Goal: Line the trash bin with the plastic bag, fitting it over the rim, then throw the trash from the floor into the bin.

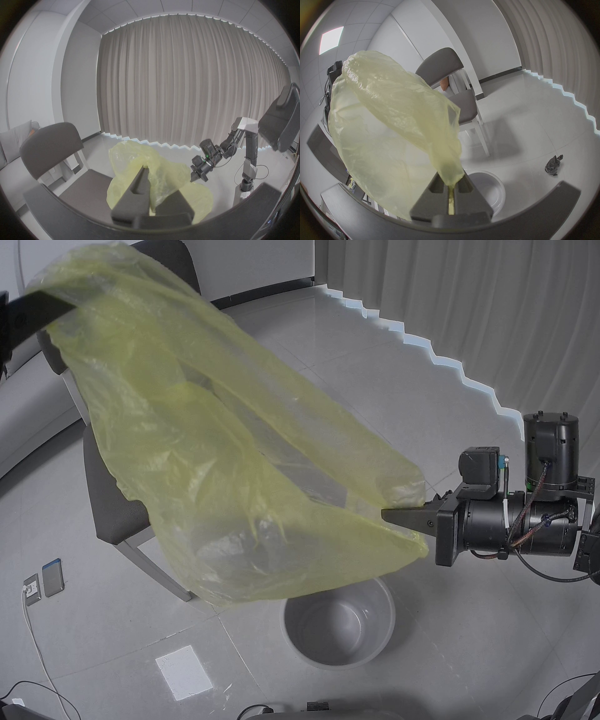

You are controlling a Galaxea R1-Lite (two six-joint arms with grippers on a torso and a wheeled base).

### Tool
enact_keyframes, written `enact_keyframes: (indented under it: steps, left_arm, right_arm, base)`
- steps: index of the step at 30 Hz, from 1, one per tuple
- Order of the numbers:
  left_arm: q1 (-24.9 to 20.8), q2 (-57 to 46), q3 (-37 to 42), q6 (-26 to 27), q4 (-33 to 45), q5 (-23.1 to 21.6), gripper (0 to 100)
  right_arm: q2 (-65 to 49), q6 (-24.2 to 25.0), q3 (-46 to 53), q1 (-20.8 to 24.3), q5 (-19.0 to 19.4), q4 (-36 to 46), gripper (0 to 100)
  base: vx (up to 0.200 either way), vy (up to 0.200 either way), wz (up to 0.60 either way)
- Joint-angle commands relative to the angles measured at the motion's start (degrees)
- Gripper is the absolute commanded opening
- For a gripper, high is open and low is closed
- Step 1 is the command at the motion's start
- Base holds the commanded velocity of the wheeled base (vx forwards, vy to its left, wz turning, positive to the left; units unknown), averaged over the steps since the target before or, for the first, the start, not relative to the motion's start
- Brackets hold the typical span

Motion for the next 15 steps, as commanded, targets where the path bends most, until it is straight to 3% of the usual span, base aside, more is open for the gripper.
enact_keyframes:
  steps: [1, 7, 10, 15]
  left_arm:
    - [4.95, 0.27, 2.59, -4.58, 2.34, 2.67, 0]
    - [7.06, 0.62, 8.04, -17.58, 3.04, 3.11, 0]
    - [7.06, -1.40, 14.63, -26.81, 2.69, 1.80, 0]
    - [7.85, -4.82, 26.59, -30.59, -1.88, -2.16, 0]
  right_arm:
    - [0.14, -0.01, -0.04, -1.49, -0.29, 1.20, 0]
    - [1.37, -0.01, 0.13, -3.95, -3.81, 3.75, 0]
    - [2.16, -0.01, 1.01, -4.91, -5.65, 4.10, 0]
    - [3.39, -0.71, 1.63, -6.50, -5.83, 8.50, 0]
  base:
    - [0.000, 0.000, 0.00]
    - [0.000, 0.000, 0.00]
    - [0.000, 0.000, 0.00]
    - [0.000, 0.000, 0.00]
